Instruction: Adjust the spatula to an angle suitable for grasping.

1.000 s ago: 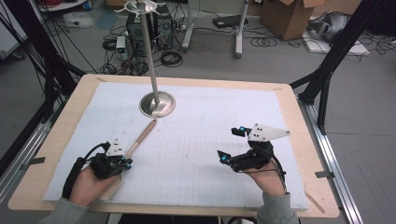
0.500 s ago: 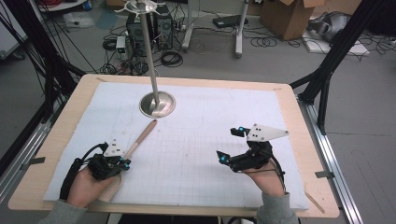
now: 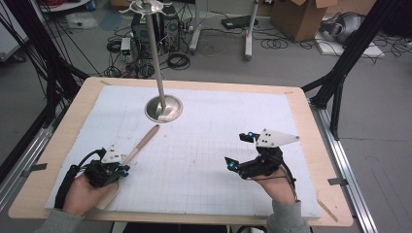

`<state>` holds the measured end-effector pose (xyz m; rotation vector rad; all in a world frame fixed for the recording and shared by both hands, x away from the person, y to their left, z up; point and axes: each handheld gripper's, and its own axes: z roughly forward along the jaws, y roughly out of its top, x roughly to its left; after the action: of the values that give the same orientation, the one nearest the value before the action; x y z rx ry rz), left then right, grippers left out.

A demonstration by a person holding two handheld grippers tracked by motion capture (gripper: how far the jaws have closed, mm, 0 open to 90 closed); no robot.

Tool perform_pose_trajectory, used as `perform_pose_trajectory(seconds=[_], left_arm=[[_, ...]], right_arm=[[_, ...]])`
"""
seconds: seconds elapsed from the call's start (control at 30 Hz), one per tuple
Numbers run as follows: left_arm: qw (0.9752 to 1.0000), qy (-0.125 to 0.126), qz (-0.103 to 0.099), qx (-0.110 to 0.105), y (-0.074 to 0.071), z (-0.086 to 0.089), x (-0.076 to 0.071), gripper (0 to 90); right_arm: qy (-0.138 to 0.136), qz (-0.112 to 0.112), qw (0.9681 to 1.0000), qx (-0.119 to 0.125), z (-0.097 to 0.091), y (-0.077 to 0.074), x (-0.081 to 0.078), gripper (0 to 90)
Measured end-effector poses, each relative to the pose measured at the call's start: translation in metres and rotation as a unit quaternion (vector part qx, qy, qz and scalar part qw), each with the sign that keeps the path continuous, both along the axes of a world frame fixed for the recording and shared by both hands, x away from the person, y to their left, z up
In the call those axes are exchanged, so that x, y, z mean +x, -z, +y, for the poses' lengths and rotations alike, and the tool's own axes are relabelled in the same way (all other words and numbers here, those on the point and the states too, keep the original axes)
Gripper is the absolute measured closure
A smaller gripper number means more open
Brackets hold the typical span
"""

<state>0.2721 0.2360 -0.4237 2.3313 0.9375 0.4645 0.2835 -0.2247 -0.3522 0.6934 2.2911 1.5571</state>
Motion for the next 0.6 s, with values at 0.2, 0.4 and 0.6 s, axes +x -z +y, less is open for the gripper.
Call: perform_pose_trajectory(seconds=[0.2,0.4,0.6], left_arm=[[0.9986,-0.009,-0.016,-0.049,-0.008,0.006,-0.004,89.3],[0.9956,-0.041,-0.036,-0.077,-0.022,0.013,-0.004,89.0],[0.9893,-0.081,-0.057,-0.107,-0.028,0.021,-0.004,86.4]], right_arm=[[-0.001,-0.001,1.0000,0.001,-0.001,0.000,0.000,6.7],[-0.001,-0.003,1.0000,0.001,0.000,-0.001,0.000,6.7],[0.000,-0.001,1.0000,0.002,-0.001,-0.001,0.000,6.7]])
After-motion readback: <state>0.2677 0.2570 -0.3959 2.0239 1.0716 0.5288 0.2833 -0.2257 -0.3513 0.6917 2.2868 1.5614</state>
